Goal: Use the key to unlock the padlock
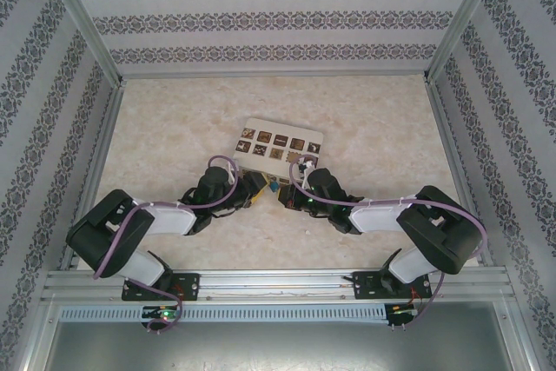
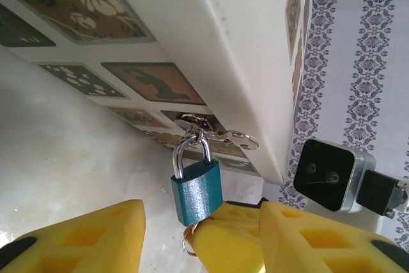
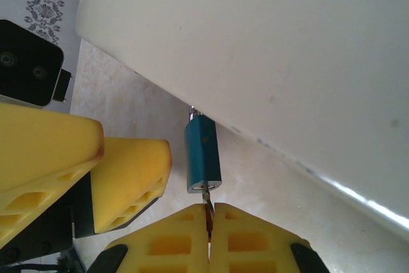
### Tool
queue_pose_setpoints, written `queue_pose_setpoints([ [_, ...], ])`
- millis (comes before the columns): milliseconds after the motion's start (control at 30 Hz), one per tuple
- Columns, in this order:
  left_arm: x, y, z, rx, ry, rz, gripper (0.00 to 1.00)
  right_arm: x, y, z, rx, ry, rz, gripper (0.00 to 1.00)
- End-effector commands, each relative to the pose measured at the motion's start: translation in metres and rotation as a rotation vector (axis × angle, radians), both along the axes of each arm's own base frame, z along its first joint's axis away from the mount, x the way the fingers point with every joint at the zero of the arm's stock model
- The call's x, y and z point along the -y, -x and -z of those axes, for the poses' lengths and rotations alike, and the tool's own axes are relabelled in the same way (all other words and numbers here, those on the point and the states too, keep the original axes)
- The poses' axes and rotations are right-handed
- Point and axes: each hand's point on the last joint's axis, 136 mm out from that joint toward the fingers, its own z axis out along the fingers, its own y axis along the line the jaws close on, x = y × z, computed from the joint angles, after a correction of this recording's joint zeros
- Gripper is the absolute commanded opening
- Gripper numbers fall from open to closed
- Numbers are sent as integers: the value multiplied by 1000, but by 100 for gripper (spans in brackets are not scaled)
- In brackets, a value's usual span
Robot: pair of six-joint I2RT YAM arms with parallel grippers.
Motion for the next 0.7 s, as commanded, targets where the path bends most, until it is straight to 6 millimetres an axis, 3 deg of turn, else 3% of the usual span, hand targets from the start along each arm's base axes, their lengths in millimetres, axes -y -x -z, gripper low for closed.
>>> queue_pose_setpoints([
  [0,9,-2,-10,15,72,-3,49,-17,-15,-36,76,-102,12,1],
  [667,26,-16,-7,13,185,-8,40,-26,-16,-41,47,-140,11,1],
])
